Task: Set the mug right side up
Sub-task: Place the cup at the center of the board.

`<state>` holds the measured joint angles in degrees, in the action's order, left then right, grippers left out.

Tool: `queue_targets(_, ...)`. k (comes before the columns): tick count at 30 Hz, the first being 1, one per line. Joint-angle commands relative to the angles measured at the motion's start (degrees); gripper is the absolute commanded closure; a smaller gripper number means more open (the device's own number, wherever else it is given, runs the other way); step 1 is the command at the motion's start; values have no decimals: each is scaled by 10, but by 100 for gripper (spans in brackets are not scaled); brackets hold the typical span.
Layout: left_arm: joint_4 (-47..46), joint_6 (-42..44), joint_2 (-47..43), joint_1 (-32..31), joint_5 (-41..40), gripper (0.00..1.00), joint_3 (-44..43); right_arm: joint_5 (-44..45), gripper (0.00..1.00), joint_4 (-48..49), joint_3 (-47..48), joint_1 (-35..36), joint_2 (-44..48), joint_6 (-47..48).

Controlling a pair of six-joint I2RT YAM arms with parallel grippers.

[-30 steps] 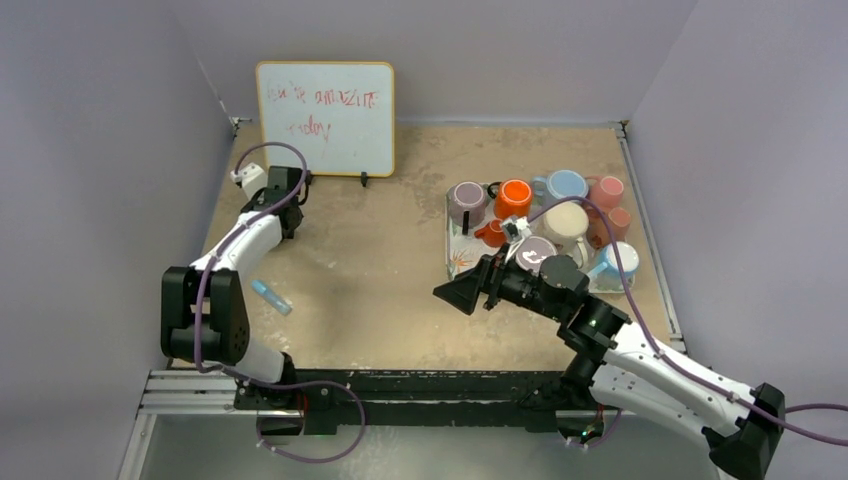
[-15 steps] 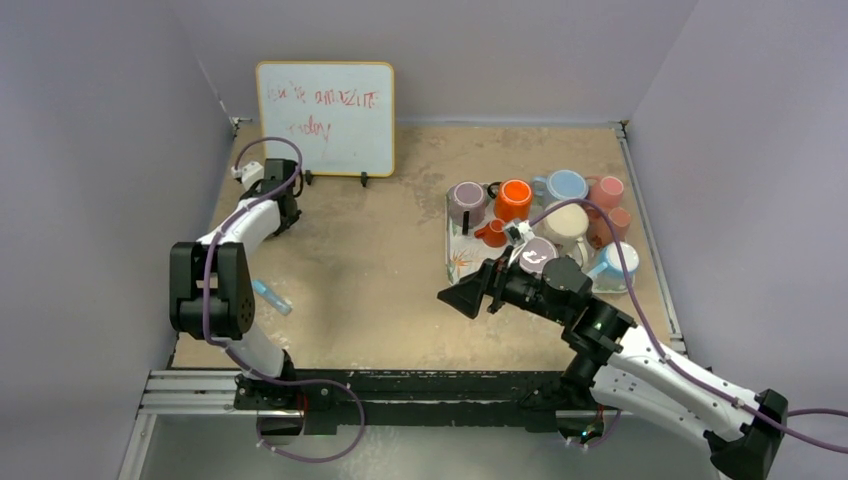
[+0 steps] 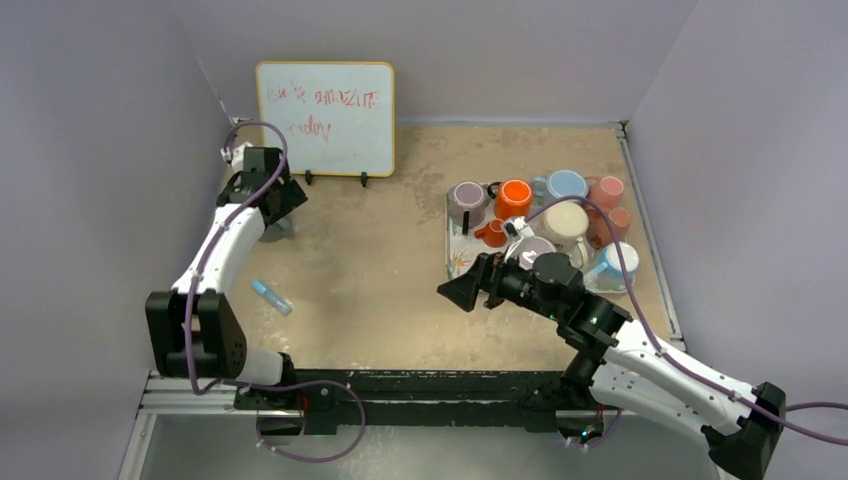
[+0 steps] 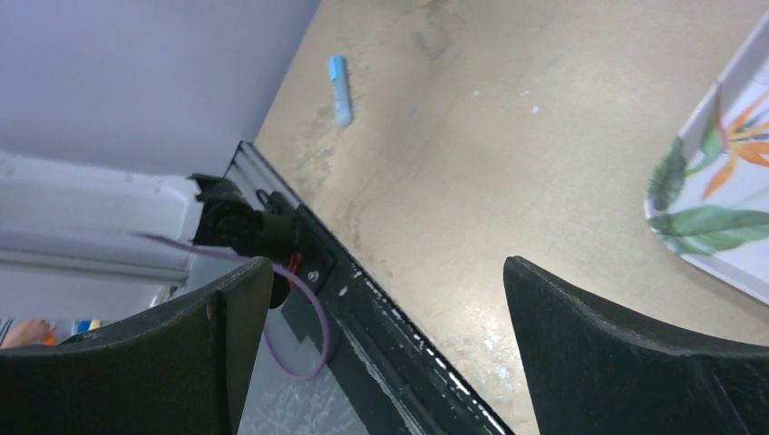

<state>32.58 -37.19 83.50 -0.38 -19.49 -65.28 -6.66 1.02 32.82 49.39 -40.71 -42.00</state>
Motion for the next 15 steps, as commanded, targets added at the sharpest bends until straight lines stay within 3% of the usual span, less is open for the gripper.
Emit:
queue_targets(1, 23, 59, -84, 3, 104, 20, -17, 85, 1, -65, 60, 0, -25, -24)
queue_targets(5, 35, 84, -134, 3, 211, 6, -9, 178, 1, -141, 106, 0, -58, -29)
queue_targets(10, 50, 113, -187, 3, 361, 6, 29, 298, 1, -238, 178, 0, -114, -18)
queue_targets(15, -13, 82, -246, -16, 457, 4, 126, 318, 2, -227, 227, 0, -200, 40)
